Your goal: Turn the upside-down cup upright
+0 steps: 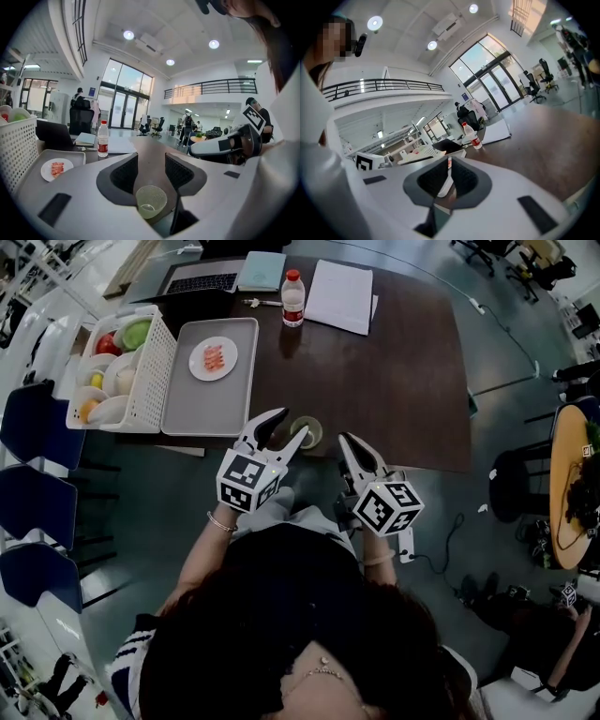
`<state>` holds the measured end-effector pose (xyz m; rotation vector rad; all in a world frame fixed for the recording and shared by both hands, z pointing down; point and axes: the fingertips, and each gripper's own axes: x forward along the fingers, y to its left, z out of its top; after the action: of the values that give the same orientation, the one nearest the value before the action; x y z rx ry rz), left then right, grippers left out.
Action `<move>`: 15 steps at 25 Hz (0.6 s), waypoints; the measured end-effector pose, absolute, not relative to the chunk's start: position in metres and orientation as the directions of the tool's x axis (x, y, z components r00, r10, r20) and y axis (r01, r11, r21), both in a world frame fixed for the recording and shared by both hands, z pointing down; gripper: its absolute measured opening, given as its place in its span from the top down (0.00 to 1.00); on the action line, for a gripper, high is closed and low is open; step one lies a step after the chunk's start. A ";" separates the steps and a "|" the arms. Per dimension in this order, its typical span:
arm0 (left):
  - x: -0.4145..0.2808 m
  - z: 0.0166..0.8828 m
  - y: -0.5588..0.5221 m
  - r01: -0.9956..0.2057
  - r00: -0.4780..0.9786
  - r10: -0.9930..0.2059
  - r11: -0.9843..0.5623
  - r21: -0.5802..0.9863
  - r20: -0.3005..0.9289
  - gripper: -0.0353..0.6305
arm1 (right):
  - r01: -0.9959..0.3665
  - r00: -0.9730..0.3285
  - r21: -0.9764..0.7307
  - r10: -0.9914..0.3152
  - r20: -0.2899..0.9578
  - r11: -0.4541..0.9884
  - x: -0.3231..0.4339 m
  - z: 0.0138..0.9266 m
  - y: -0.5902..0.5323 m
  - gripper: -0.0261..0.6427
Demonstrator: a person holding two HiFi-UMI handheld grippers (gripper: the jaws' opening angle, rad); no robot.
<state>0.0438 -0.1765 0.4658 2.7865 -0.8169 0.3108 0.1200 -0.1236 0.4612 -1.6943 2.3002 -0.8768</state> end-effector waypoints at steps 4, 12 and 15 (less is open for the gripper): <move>0.036 0.458 -0.175 -0.565 0.816 -0.524 -0.812 0.146 0.245 0.75 | -0.875 -0.306 -0.451 -0.922 0.235 0.176 0.121 0.462 -0.123 0.92; 0.020 0.458 -0.173 -0.615 0.781 -0.570 -0.772 0.160 0.255 0.94 | -0.922 -0.274 -0.346 -0.923 0.271 0.172 0.117 0.463 -0.124 0.93; 0.016 0.458 -0.174 -0.630 0.771 -0.585 -0.760 0.162 0.252 0.94 | -0.929 -0.272 -0.326 -0.919 0.285 0.174 0.115 0.464 -0.124 0.93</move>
<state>0.0156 -0.1743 0.4580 2.7284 -0.9517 0.2727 0.1155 -0.1239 0.4642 -1.9096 2.4242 -0.7019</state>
